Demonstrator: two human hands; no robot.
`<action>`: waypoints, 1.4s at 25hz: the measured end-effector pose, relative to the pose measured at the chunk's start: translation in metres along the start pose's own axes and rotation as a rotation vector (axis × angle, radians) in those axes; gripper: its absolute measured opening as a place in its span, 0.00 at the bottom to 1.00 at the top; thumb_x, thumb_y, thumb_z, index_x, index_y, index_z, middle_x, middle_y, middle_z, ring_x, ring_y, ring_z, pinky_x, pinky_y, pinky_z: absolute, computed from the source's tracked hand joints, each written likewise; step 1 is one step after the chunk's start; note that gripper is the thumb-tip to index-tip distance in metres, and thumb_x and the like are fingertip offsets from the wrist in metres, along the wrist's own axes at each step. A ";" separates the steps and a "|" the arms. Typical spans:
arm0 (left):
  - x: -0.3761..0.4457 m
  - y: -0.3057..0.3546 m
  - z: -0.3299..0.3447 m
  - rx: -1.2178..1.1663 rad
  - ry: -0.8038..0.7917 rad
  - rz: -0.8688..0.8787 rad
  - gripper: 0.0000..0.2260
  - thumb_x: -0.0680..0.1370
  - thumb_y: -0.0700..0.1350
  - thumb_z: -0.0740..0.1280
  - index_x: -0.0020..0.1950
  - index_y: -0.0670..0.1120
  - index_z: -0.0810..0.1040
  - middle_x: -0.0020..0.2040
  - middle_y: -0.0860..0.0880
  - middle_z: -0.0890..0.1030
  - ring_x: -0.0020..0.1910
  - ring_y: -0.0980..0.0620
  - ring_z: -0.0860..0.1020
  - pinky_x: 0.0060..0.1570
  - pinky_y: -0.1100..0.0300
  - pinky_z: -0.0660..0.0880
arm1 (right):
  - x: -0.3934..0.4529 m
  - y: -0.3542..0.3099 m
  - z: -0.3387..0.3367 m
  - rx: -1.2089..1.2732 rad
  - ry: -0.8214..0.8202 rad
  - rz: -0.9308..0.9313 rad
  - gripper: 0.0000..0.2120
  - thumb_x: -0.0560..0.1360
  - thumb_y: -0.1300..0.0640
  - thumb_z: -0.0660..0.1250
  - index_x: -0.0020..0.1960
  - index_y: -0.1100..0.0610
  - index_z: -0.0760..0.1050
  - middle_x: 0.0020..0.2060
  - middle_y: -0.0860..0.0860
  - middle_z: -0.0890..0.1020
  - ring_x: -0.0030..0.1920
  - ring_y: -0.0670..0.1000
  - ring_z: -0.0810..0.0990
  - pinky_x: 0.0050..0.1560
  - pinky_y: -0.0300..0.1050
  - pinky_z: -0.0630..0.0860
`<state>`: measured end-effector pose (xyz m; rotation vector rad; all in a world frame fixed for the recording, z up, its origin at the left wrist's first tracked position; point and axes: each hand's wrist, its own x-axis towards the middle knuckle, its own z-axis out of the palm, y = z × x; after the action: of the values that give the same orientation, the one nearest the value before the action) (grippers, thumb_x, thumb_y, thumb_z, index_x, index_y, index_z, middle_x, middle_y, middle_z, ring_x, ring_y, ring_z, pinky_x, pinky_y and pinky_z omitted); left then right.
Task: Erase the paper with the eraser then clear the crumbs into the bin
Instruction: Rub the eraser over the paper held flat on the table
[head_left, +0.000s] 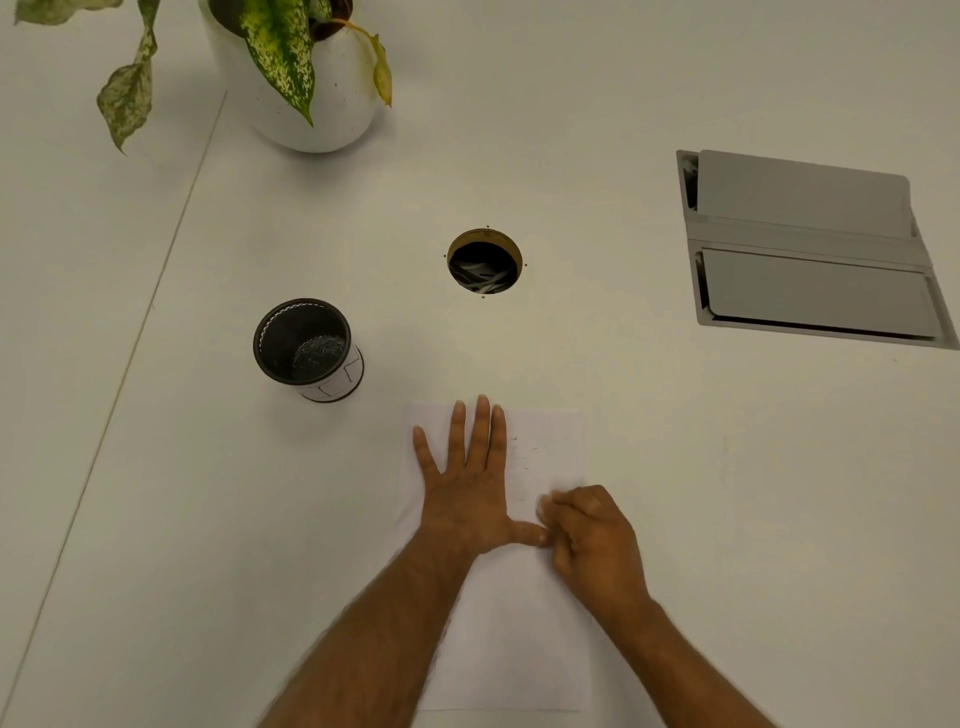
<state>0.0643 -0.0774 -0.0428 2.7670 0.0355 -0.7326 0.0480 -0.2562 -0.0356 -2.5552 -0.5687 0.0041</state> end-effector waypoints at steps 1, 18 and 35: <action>0.000 0.000 0.001 0.012 0.005 0.000 0.65 0.54 0.84 0.47 0.74 0.46 0.22 0.75 0.46 0.22 0.72 0.43 0.21 0.64 0.28 0.25 | 0.003 -0.002 0.001 -0.037 -0.010 -0.019 0.07 0.64 0.65 0.72 0.42 0.59 0.84 0.38 0.51 0.82 0.38 0.52 0.80 0.36 0.41 0.78; -0.002 -0.006 0.002 0.039 0.082 0.011 0.65 0.56 0.87 0.51 0.76 0.51 0.25 0.77 0.49 0.26 0.77 0.45 0.27 0.69 0.28 0.30 | 0.064 0.002 0.001 0.167 0.038 0.136 0.07 0.73 0.59 0.68 0.42 0.58 0.84 0.38 0.50 0.83 0.39 0.48 0.78 0.44 0.33 0.73; -0.002 -0.005 0.003 0.085 0.120 -0.008 0.58 0.65 0.81 0.51 0.78 0.47 0.28 0.79 0.46 0.29 0.77 0.42 0.29 0.69 0.27 0.31 | 0.020 -0.020 0.012 -0.070 0.011 -0.084 0.12 0.71 0.56 0.64 0.40 0.61 0.84 0.34 0.51 0.83 0.35 0.52 0.79 0.34 0.42 0.79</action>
<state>0.0610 -0.0735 -0.0456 2.8904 0.0398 -0.5821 0.0575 -0.2269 -0.0346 -2.5948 -0.6824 -0.0598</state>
